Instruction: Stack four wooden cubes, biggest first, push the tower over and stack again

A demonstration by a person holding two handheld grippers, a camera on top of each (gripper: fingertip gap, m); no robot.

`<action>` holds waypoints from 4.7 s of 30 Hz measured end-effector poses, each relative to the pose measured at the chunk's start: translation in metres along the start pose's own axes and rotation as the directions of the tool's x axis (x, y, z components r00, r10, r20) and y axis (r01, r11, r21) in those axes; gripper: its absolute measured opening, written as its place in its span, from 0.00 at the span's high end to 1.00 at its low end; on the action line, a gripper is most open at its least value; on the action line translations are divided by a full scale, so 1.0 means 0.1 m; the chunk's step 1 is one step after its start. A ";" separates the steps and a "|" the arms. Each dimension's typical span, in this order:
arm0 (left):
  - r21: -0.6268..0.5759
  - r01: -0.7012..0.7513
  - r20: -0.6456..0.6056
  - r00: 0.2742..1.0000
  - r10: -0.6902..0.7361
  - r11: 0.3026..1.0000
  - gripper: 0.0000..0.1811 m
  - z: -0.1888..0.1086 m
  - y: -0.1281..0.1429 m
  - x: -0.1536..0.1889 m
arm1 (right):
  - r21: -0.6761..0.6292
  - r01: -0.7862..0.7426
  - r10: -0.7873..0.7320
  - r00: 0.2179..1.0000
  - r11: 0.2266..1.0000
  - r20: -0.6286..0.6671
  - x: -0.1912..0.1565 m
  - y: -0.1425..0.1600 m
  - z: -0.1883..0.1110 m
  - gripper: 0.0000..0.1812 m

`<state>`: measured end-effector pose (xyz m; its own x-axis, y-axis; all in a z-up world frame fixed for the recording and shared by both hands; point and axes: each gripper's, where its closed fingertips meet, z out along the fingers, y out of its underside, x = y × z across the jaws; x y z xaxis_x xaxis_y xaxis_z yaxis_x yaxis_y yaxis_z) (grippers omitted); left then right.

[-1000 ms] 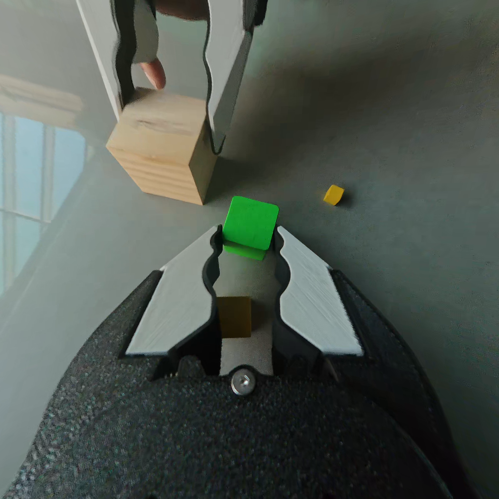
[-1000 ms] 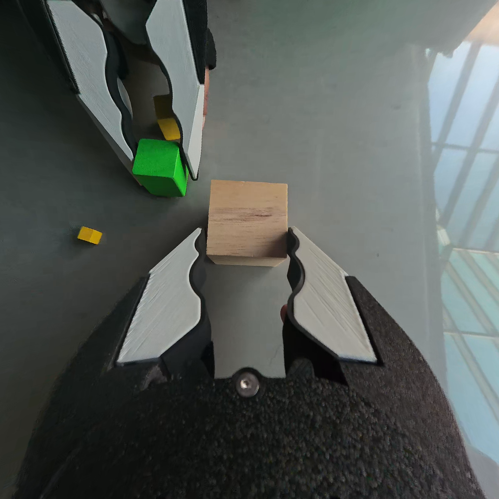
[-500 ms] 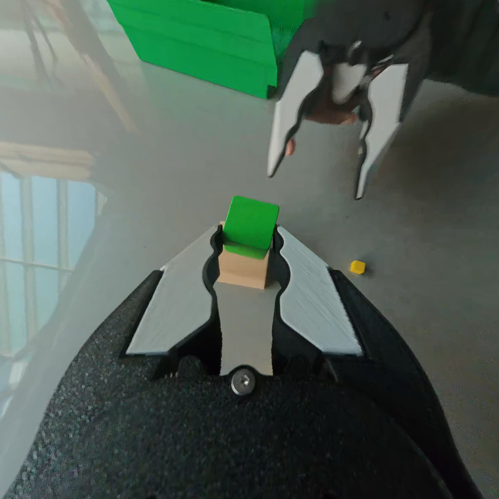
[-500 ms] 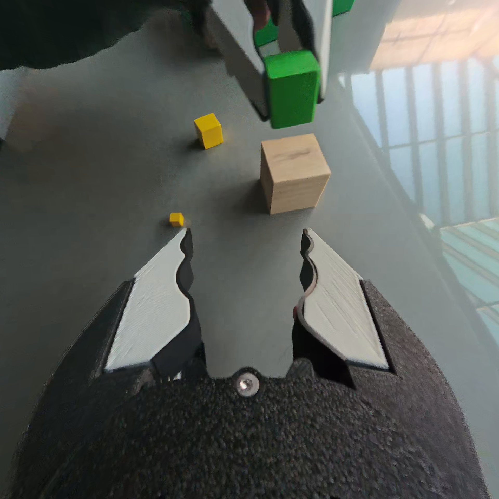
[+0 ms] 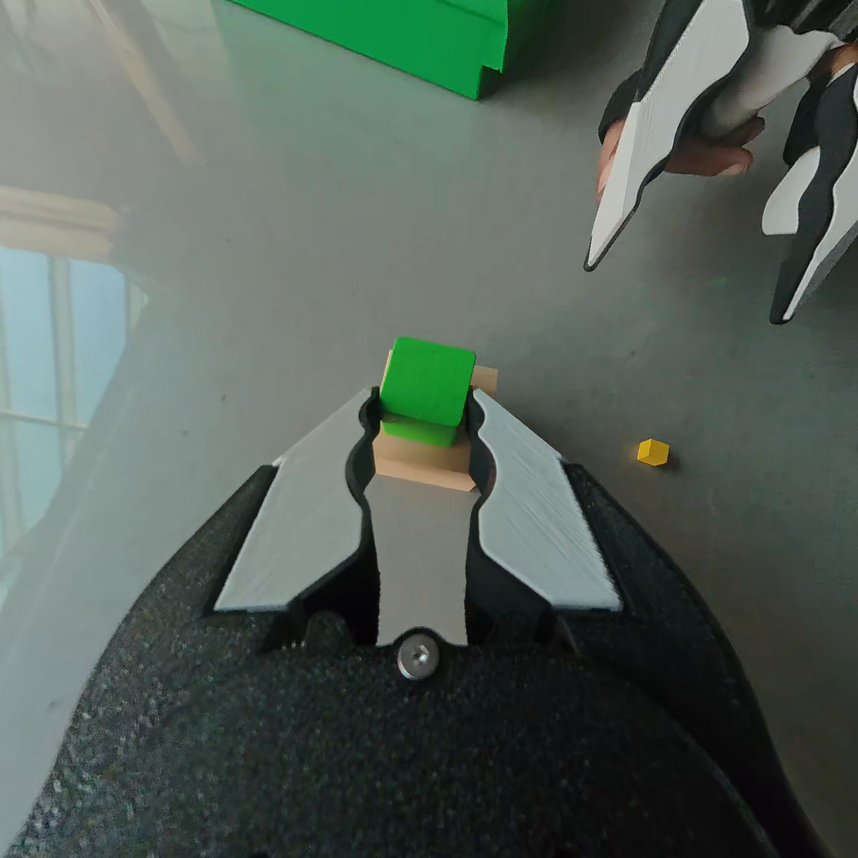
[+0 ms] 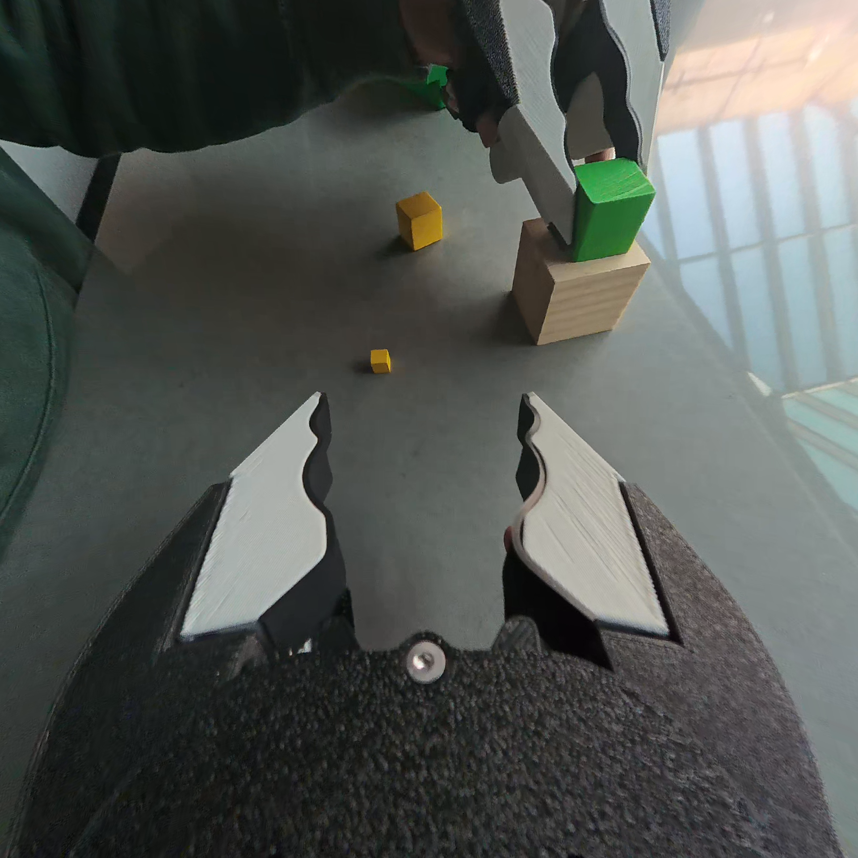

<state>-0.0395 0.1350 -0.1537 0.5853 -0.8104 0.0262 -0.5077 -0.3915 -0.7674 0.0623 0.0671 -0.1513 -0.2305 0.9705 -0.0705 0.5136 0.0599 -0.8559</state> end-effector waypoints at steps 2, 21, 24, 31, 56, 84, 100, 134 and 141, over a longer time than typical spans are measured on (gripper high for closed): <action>-0.007 0.009 0.002 1.000 -0.009 1.000 0.80 0.00 0.00 0.00 | -0.001 0.000 0.000 1.000 1.000 -0.004 0.00 0.00 0.01 0.55; 0.050 0.124 0.019 0.992 -0.126 0.991 0.72 -0.74 0.59 0.51 | 0.009 -0.002 0.002 1.000 1.000 -0.008 -0.14 0.04 0.07 0.56; 0.030 0.170 0.046 0.984 -0.171 0.985 0.73 -0.73 0.85 0.66 | 0.014 -0.007 0.007 1.000 1.000 0.001 -0.18 0.04 0.10 0.56; -0.021 0.208 0.116 0.972 -0.205 0.978 0.78 -0.57 1.10 0.66 | 0.003 -0.016 0.016 1.000 1.000 0.007 -0.23 0.06 0.12 0.57; 0.055 -0.047 -0.115 0.992 0.053 0.997 0.86 -0.32 -0.24 0.05 | 0.024 -0.072 0.072 0.997 0.997 -0.010 -0.34 0.21 0.02 0.58; 0.021 -0.092 -0.131 0.987 0.093 0.996 0.85 -0.26 -0.21 0.03 | -0.003 -0.069 0.069 0.998 0.998 -0.006 -0.36 0.26 0.05 0.58; 0.400 0.109 0.084 0.984 -0.154 0.910 0.67 -0.79 -0.14 0.34 | -0.119 0.018 -0.015 1.000 0.993 0.025 -0.34 0.07 0.55 0.70; 0.564 0.163 0.466 0.746 -0.475 0.810 0.66 -1.23 0.51 0.92 | -0.184 0.139 -0.140 0.990 0.973 0.004 0.79 -1.10 0.51 0.94; 0.557 0.193 0.438 0.759 -0.483 0.808 0.68 -1.18 0.52 0.90 | -0.213 0.146 -0.147 0.989 0.966 0.015 0.84 -1.01 0.52 0.94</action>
<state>-0.0882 -0.0098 -0.1155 0.9657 -0.2351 0.1101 0.0547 -0.2302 -0.9716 -0.0517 0.1301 -0.0971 -0.3154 0.9477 0.0483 0.6383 0.2495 -0.7282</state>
